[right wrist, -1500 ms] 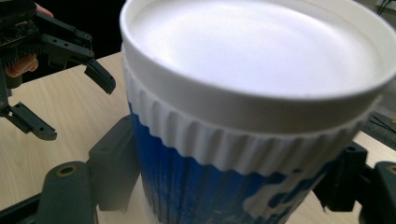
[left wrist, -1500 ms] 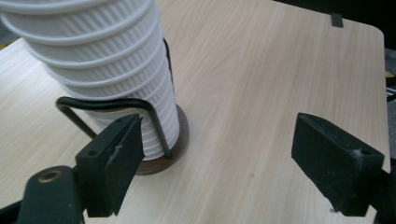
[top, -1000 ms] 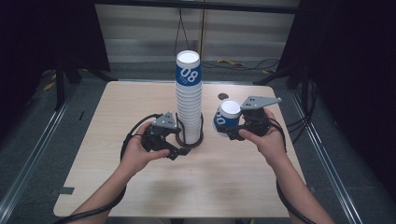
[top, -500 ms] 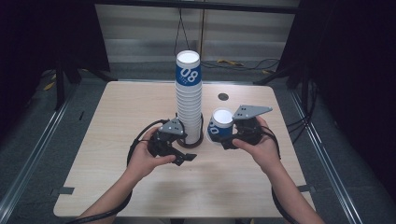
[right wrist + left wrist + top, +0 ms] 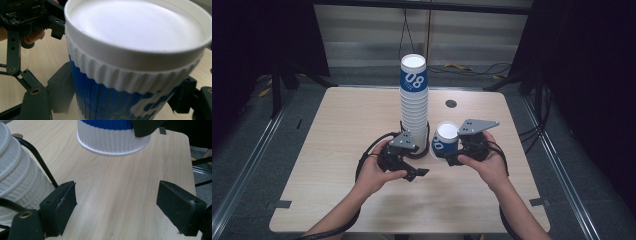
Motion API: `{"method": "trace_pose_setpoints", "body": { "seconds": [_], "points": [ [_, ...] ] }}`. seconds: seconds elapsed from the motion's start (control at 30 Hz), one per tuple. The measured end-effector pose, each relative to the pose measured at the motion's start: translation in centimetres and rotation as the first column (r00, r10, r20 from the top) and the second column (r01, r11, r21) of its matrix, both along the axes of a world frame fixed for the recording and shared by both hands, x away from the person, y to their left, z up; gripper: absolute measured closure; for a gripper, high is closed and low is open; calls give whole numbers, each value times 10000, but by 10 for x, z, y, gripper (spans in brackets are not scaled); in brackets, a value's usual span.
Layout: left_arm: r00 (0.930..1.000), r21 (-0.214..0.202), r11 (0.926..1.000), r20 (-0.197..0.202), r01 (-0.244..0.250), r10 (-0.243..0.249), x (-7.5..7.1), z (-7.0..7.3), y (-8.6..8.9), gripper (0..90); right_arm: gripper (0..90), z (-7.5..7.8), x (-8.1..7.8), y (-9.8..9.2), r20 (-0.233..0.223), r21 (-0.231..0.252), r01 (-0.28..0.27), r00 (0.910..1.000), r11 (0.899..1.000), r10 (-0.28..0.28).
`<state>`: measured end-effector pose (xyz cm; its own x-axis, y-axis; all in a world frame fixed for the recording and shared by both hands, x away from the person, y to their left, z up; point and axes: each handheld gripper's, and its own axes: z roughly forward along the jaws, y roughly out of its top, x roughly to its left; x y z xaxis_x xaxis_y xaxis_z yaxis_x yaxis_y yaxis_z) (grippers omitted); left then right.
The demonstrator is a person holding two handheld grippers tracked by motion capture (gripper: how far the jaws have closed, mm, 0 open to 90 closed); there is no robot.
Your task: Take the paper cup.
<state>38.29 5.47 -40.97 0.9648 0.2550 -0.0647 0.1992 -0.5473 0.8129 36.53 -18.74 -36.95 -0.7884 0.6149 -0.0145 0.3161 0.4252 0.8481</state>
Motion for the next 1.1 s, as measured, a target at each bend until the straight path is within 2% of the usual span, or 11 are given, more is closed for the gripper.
{"method": "trace_pose_setpoints", "body": {
  "seconds": [0.2, 0.3, 0.5, 0.73, 0.87, 1.1],
  "points": [
    [10000, 66, 10000, 69, 5, -5, -1, 0, -4, 159, 216, -4, 0, 0, -44, -11, 16, 10000, 10000, -16],
    [9999, 156, 9999, 95, -38, 37, 0, -1, -4, 159, 216, -4, 0, 2, -76, 88, -10, 10000, 10000, 10],
    [9999, 77, 9999, 88, -147, 146, 1, -5, -5, 159, 216, -7, 0, 5, -188, 298, -128, 9997, 9995, 133],
    [9998, 64, 9998, 120, -186, 185, 2, -5, -5, 159, 216, -8, 0, 8, -180, 2, -150, 9997, 9999, 150],
    [9998, 23, 9998, 122, -172, 172, 3, -5, -6, 159, 216, -10, 0, 8, -305, 150, -155, 9994, 9998, 159],
    [9998, 93, 9999, 181, -75, 73, 2, -5, -10, 159, 216, -11, 0, 9, -327, 115, -157, 9993, 9998, 161]
  ]
}}
